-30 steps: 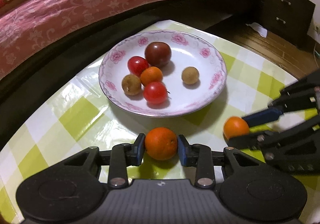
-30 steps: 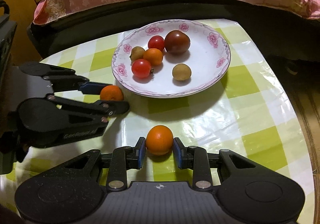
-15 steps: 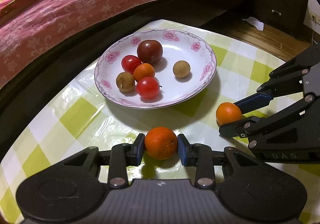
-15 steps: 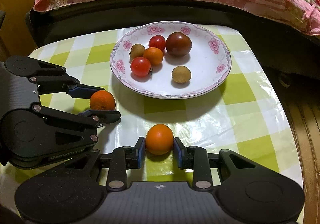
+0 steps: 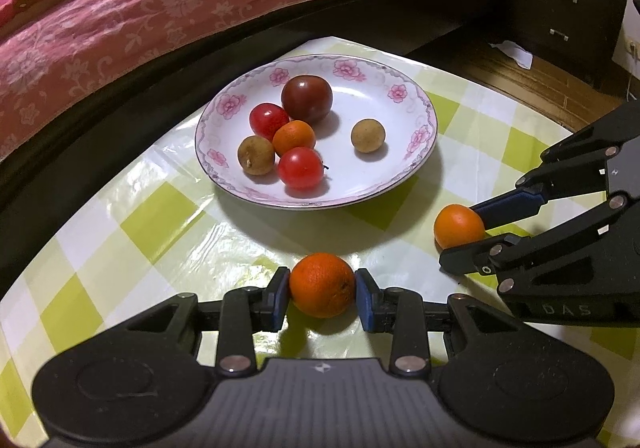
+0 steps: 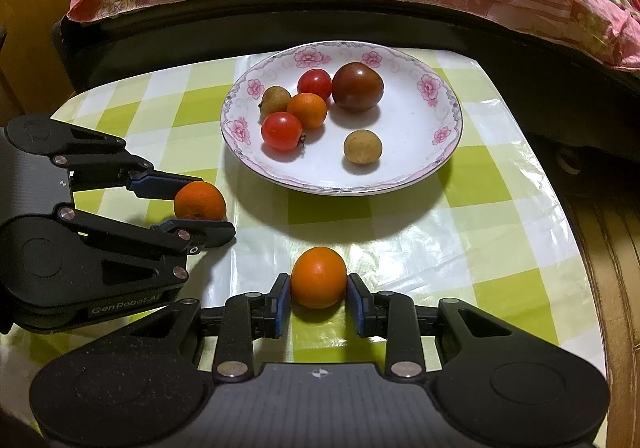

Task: Organize fruits
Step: 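Carry both held tangerines over the white plate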

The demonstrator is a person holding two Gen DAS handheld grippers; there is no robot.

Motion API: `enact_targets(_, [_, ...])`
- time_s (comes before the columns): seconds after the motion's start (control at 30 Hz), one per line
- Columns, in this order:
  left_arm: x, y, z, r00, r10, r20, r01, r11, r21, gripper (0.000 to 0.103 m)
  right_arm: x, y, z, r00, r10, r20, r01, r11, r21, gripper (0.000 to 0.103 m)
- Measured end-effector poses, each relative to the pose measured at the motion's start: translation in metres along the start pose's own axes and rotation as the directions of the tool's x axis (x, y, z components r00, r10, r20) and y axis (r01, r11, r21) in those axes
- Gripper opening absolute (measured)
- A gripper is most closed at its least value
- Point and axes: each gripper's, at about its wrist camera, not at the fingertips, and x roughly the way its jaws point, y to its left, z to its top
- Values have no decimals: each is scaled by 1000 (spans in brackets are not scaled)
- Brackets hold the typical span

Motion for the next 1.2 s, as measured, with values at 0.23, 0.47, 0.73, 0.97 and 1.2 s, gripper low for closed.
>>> enact_targets(0.23, [-3, -3, -1, 1000, -1, -9, 1, 1000, 10, 42, -1, 1, 1, 1000, -5, 2, 5, 1000, -12, 25])
enact_targets(0.47, [-11, -10, 3, 1000, -8, 14, 7, 999, 43, 42, -5, 4, 4, 1000, -8, 20, 9, 1000, -23, 25])
enact_targets(0.73, [-21, -6, 12, 999, 6, 49, -8, 999, 35, 42, -10, 0, 11, 999, -18, 44, 18, 1000, -14, 25])
enact_targets(0.97, [-21, -3, 20, 998, 22, 67, -23, 999, 24, 42, -13, 0, 17, 997, -33, 71, 34, 999, -9, 25])
enact_targets(1.2, [-19, 1, 27, 996, 37, 78, -38, 999, 10, 42, -13, -1, 23, 995, -42, 90, 42, 999, 3, 25])
